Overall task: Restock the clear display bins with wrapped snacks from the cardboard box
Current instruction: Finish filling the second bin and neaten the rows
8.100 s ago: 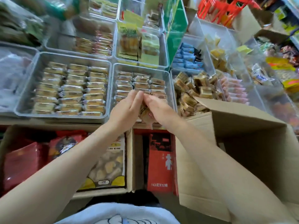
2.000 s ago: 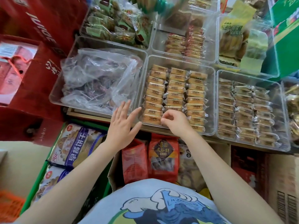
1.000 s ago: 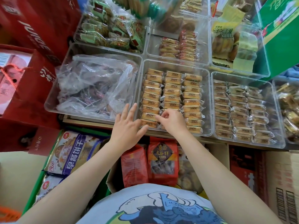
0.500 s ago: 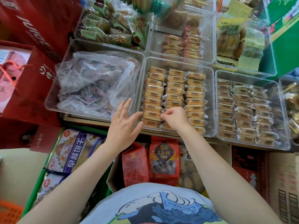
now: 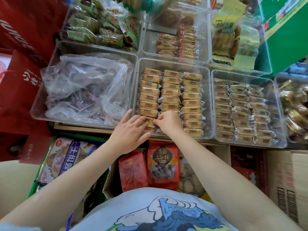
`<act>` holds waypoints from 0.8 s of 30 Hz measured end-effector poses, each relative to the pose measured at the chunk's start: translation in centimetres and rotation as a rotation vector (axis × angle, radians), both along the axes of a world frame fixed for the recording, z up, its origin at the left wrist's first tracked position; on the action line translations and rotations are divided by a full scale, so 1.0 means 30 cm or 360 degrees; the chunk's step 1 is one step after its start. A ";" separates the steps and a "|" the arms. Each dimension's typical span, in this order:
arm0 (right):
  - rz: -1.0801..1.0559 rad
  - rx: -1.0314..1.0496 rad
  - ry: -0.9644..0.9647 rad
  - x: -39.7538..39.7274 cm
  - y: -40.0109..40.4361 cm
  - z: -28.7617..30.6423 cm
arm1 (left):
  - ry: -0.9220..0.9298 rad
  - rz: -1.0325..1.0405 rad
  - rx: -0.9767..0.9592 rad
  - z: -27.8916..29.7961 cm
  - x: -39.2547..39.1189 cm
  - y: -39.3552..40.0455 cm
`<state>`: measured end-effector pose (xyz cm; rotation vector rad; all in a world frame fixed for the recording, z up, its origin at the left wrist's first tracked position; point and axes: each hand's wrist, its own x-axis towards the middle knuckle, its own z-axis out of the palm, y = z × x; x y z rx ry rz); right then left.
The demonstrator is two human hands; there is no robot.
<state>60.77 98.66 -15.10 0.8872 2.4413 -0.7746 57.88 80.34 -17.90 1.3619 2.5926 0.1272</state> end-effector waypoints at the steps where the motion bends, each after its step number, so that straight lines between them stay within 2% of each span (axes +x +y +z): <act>1: 0.0080 0.0099 0.0001 0.002 -0.004 0.004 | 0.0008 -0.0015 0.0007 -0.002 0.000 -0.003; 6: 0.0150 0.0238 0.0462 0.000 0.003 0.019 | -0.0062 0.0002 0.0153 0.021 -0.014 -0.001; 10: 0.0307 0.0406 0.0168 -0.024 0.005 0.020 | 0.0024 0.0154 0.0270 0.047 -0.049 0.024; 12: 0.0317 0.0413 0.0118 -0.035 0.007 0.013 | 0.0078 0.0207 0.0268 0.051 -0.084 0.034; 16: 0.0115 0.0004 0.0178 -0.039 0.037 -0.008 | 0.0101 0.0163 0.0223 0.036 -0.113 0.037; 19: -0.0147 -0.0297 0.0327 -0.031 0.068 -0.005 | 0.0142 0.0166 0.0324 0.036 -0.102 0.023; 24: -0.0371 -0.0516 0.0377 -0.026 0.072 -0.004 | 0.0142 0.0240 0.0435 0.050 -0.068 -0.007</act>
